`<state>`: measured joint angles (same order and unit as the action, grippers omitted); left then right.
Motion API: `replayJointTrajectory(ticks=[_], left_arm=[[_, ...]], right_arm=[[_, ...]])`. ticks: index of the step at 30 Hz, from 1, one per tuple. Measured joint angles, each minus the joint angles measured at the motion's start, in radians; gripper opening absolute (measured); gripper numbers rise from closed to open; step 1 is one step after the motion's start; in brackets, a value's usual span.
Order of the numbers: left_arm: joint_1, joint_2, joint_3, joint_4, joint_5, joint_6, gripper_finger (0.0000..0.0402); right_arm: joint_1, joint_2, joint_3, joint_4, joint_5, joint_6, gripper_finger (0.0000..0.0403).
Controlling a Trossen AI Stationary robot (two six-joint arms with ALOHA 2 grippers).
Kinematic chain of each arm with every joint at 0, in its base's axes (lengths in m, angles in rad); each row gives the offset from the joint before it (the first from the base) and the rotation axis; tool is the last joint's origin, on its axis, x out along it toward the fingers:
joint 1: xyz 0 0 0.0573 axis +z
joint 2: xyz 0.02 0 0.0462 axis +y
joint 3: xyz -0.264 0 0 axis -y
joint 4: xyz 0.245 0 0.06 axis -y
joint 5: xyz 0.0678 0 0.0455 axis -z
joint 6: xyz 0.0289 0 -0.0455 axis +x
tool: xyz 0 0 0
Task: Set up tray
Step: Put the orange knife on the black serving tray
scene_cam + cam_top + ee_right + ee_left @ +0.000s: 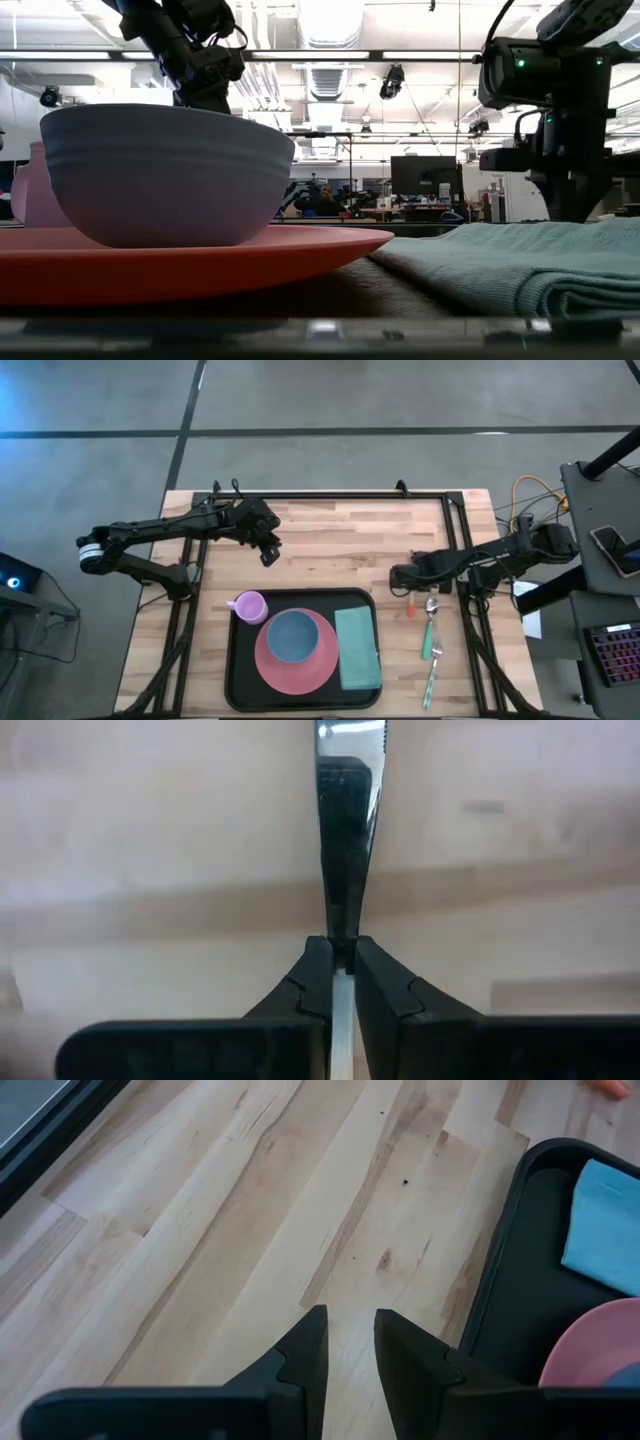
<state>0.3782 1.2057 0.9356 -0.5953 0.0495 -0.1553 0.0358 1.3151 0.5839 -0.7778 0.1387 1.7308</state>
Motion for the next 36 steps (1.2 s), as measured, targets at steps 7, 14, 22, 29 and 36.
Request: replayJointTrajectory(ticks=[7, 14, 22, 29, 36], left_arm=[[0.000, 0.000, 0.000, 0.001, 0.000, 0.000, 0.0066], [0.000, 0.000, 0.000, 0.001, 0.000, 0.000, 0.0066], [0.000, 0.000, 0.000, 0.001, 0.000, 0.000, 0.0066], [0.000, 0.000, 0.000, 0.001, 0.000, 0.000, 0.0066], [0.000, 0.000, 0.000, 0.001, 0.000, 0.000, 0.0066]], right_arm=[[0.001, -0.002, 0.036, -0.002, -0.003, -0.014, 0.0014], [0.001, -0.003, 0.039, 0.000, -0.014, -0.015, 0.0014], [0.004, -0.012, 0.085, 0.008, -0.101, -0.075, 0.0013], [0.033, -0.016, 0.217, 0.015, -0.167, -0.123, 0.0013], [0.067, -0.003, 0.271, 0.046, -0.169, -0.066, 0.0013]])
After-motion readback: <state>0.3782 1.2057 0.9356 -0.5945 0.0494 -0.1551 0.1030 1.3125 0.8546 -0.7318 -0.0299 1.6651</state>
